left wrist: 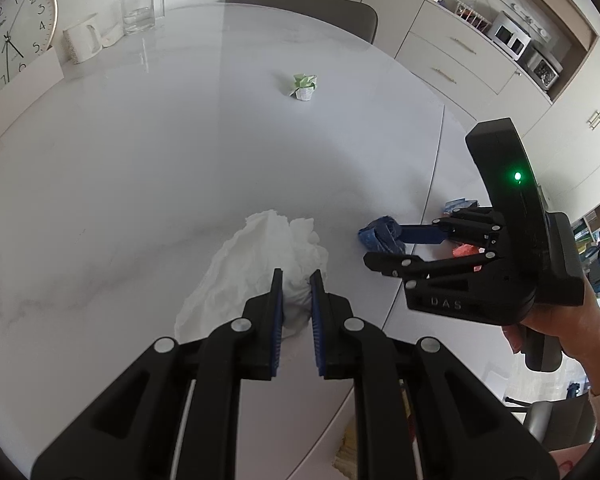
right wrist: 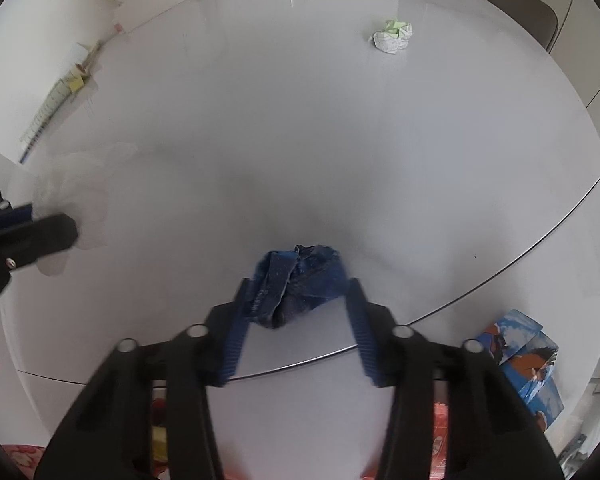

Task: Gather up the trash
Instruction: 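Grasp the white tissue with the left gripper while the right grasps the crumpled blue cloth, then carry tissue and blue cloth to the wastebasket and open both grippers over it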

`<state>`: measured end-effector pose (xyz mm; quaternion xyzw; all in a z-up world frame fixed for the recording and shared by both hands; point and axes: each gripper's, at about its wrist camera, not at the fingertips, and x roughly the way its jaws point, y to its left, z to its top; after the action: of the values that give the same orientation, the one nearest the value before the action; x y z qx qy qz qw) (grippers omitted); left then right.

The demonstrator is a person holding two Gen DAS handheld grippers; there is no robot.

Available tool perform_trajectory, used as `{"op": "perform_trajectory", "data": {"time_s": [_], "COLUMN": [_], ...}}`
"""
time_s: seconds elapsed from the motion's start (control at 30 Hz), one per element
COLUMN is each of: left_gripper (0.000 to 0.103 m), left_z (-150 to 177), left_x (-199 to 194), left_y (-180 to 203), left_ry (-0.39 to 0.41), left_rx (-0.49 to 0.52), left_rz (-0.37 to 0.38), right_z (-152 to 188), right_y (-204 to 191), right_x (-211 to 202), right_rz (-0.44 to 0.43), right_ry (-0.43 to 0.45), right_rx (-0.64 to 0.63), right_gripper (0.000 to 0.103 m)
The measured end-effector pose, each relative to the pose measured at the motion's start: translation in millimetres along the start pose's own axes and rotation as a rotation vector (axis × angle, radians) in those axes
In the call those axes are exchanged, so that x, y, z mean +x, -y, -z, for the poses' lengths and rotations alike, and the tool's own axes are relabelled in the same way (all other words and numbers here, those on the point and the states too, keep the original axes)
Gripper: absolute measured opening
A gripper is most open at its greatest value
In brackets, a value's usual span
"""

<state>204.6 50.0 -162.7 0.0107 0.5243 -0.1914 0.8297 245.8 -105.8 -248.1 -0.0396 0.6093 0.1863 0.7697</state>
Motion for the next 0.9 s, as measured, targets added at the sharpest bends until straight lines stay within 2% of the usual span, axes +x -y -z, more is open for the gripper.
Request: {"op": "perform_trajectory", "data": {"time_s": [0.17,0.27,0.4,0.57,0.67,0.8,0.9], "left_gripper": [0.013,0.013,0.013,0.013,0.013,0.013,0.013], "left_z": [1,3,11,29,43,69,89], "left_x": [-11,-22,-37,-55,-60,-62,-59], "left_y": [18,39,77,147,192,258,296], "left_ry": [0.014,0.027,0.03,0.024,0.001,-0.05,-0.081], "left_rx": [0.031,0.063,0.122,0.229,0.305,0.421,0.491], "left_rz": [0.022,0.045,0.096,0.193,0.252,0.323,0.348], "right_z": [12,33,71,137,190,248,288], "right_y": [9,19,31,57,77,99,114], "right_x": [-26,-60,-106,-162,-193,-216,-225], "right_rz": [-0.027,-0.054,-0.039,0.017,0.056,0.092,0.107], "right_ry": [0.04,0.088,0.137,0.179,0.198,0.211,0.21], "right_rx": [0.037,0.081,0.112,0.181,0.259,0.345,0.411], "right_gripper": [0.036,0.036,0.036,0.036,0.036,0.036,0.036]}}
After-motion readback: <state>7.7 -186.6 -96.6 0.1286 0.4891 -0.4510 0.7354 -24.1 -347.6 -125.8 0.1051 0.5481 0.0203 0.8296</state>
